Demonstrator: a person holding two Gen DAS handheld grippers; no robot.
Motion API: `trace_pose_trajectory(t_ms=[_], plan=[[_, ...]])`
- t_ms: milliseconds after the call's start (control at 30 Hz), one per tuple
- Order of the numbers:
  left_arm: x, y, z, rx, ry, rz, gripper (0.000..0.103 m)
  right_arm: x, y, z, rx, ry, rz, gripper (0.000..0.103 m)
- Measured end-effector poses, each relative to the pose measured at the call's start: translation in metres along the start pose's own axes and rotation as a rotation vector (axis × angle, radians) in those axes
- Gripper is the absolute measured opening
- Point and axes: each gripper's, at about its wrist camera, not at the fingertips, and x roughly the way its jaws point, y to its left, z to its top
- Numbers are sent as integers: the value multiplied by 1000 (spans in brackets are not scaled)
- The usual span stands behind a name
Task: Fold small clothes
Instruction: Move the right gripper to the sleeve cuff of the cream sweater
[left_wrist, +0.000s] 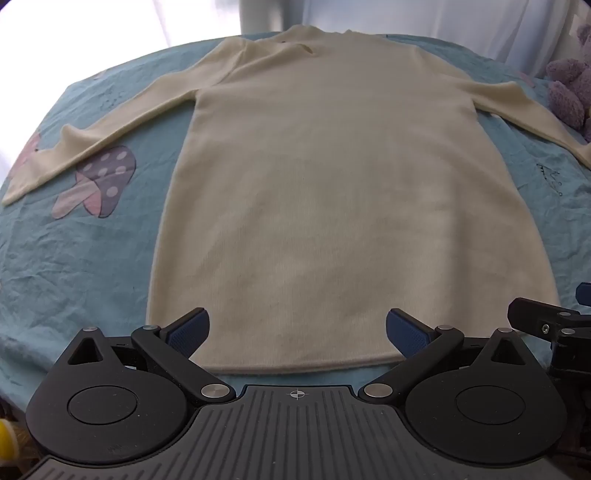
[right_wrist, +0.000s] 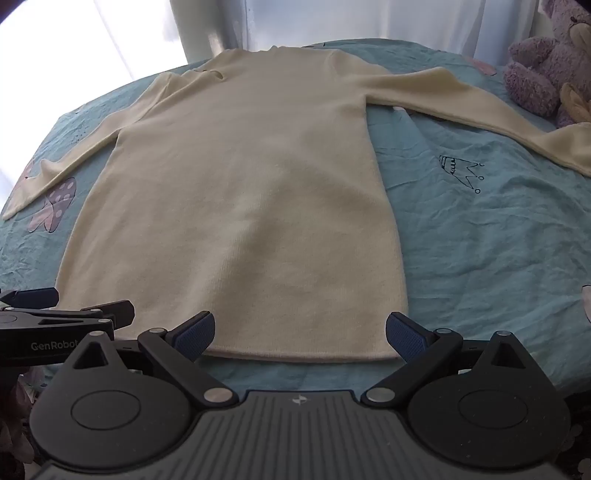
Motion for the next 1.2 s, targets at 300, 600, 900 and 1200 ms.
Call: trace_pose_trajectory(t_ms=[300, 600, 900, 1200], plan=[[1, 0, 0, -3, 3, -12, 103, 2, -1, 0, 4, -1, 33, 99], [3, -1, 1, -3, 10, -17, 103, 4, -10, -2, 50, 5, 99, 99], [11, 1, 7, -49, 6, -53, 103, 5, -44, 1, 171, -134, 354, 99], [18, 13, 28, -168, -26, -38, 103, 16, -171, 53, 511, -346, 198, 97]])
